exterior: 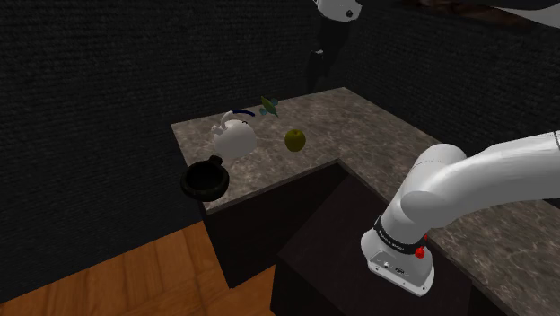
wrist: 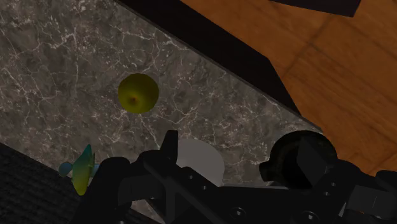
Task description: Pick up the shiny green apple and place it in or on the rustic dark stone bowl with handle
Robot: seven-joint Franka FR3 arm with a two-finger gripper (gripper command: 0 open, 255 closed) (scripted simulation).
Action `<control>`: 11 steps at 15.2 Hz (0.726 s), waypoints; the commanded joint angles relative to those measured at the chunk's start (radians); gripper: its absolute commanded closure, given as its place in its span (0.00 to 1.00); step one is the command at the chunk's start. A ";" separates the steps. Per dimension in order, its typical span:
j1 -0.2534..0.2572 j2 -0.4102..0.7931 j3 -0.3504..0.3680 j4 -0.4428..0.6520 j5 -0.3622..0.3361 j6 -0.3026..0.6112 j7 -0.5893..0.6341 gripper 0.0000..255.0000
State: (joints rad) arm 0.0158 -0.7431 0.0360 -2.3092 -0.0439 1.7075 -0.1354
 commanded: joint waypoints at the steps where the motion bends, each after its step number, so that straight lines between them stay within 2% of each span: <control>1: 0.000 0.000 0.000 0.000 0.000 0.000 0.000 0.00; 11: -0.040 0.210 -0.139 -0.082 -0.028 0.267 -0.131 0.00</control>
State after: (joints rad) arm -0.0223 -0.5638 -0.0927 -2.3927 -0.0720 1.9467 -0.2569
